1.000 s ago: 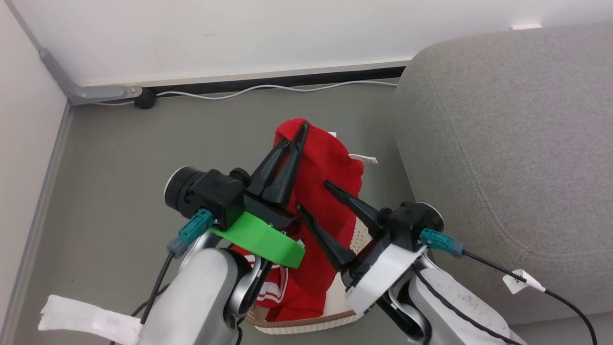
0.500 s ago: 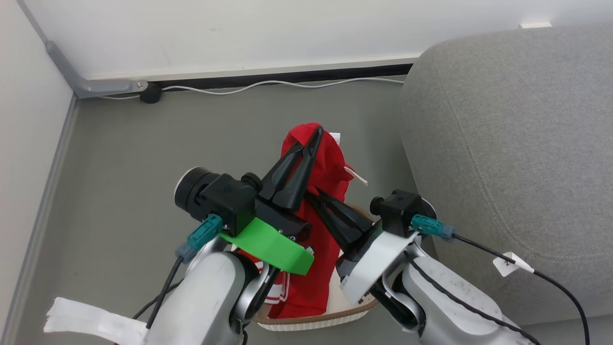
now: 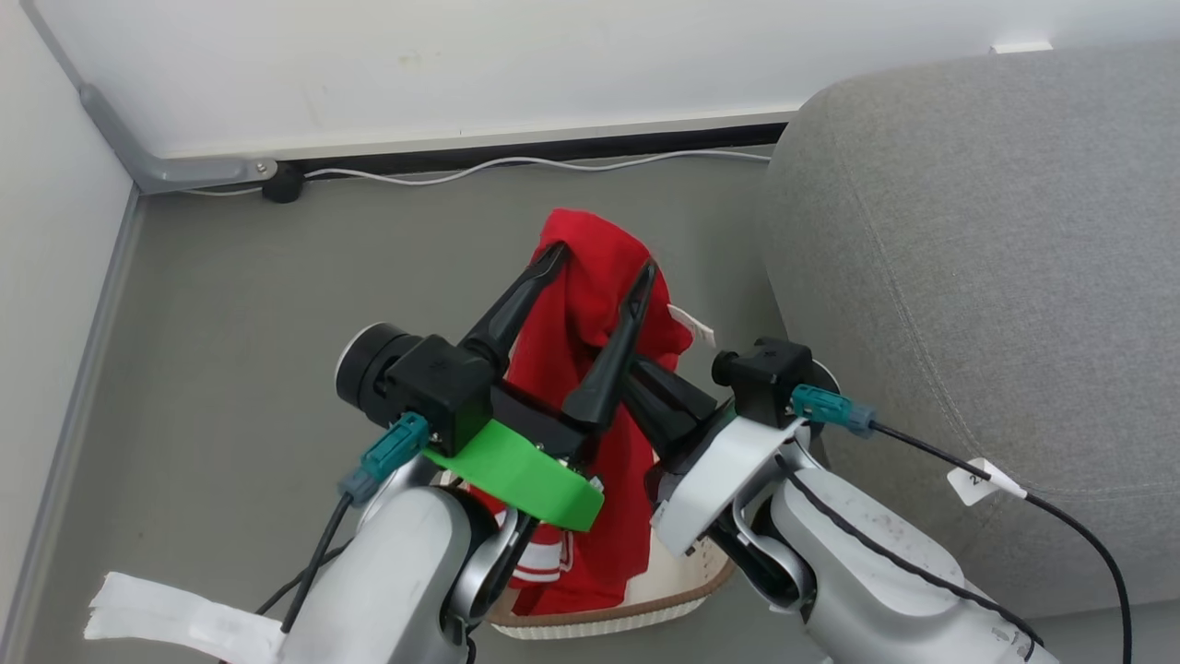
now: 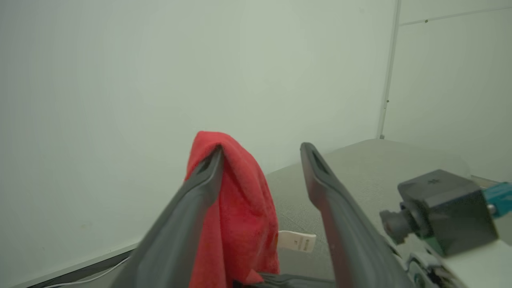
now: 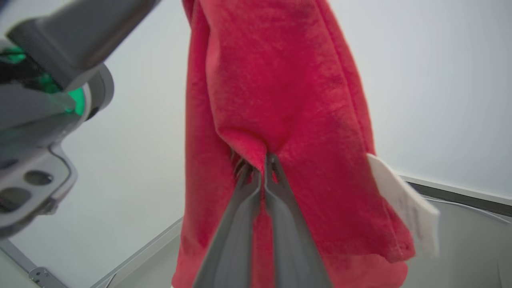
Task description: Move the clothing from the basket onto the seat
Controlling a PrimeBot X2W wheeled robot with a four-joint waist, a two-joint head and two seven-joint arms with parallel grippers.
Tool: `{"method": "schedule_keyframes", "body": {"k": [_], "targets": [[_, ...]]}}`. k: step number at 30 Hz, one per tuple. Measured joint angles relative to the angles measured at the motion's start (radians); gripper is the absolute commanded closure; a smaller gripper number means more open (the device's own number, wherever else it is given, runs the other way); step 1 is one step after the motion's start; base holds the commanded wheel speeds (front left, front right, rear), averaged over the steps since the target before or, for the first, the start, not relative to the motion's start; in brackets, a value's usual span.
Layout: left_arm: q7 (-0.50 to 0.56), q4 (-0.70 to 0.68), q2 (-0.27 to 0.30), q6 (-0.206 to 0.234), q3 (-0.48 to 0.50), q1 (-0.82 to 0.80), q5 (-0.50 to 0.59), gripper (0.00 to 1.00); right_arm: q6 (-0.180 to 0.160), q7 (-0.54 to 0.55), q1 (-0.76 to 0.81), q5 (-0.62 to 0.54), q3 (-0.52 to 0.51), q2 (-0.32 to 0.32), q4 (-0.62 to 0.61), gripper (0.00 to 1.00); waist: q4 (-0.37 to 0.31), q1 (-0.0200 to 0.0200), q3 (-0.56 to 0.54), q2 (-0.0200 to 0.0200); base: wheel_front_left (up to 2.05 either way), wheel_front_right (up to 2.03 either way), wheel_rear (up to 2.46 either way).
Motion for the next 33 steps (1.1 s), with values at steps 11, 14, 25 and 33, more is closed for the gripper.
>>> {"method": "schedule_keyframes", "body": {"k": [11, 14, 25, 33], "targets": [[0.05, 0.007, 0.04, -0.005, -0.041, 0.034, 0.003, 0.0, -0.036, -0.003, -0.032, 0.006, -0.067, 0.0, 0.06, 1.0, -0.016, 0.0, -0.002, 0.0, 0.0, 0.0, 0.0], [0.062, 0.01, 0.058, -0.005, -0.05, 0.051, 0.011, 0.0, -0.045, -0.003, -0.041, 0.006, -0.082, 0.0, 0.073, 1.0, -0.023, 0.0, -0.001, 0.0, 0.0, 0.0, 0.0], [0.097, 0.016, 0.091, -0.018, -0.101, 0.109, 0.019, 0.0, -0.071, -0.004, -0.059, 0.006, -0.154, -0.028, 0.103, 1.0, -0.062, 0.0, 0.016, 0.0, 0.0, 0.0, 0.0], [0.1, 0.009, 0.106, -0.016, -0.108, 0.115, 0.059, 0.0, -0.079, -0.004, -0.068, 0.003, -0.189, -0.042, 0.104, 1.0, -0.101, 0.0, 0.038, 0.0, 0.0, 0.0, 0.0]]}}
